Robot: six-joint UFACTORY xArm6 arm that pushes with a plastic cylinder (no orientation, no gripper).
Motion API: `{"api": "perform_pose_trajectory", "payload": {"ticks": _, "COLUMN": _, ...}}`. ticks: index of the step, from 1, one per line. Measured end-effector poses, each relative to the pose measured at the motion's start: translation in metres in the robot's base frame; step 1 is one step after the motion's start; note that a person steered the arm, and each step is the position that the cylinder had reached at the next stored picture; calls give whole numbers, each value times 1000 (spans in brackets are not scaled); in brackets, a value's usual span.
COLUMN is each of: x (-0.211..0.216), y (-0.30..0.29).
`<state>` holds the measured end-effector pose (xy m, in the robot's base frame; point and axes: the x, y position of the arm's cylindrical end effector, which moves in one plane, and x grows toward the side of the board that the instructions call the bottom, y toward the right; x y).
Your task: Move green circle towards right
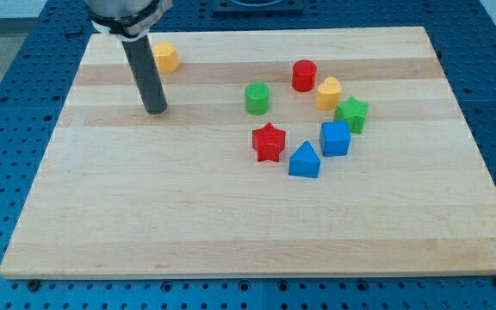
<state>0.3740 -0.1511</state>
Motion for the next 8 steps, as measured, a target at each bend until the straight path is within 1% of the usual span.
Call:
{"api": "perform_pose_trajectory", "payload": {"ticks": 1, "x": -1, "y": 6}}
{"api": "perform_pose_trajectory", "payload": {"ticks": 3, "x": 3, "y": 49}}
{"api": "perform_pose_trajectory", "payload": {"ticks": 5, "x": -4, "y": 95}}
{"api": "perform_pose_trajectory", "payload": {"ticks": 8, "x": -17, "y": 135}}
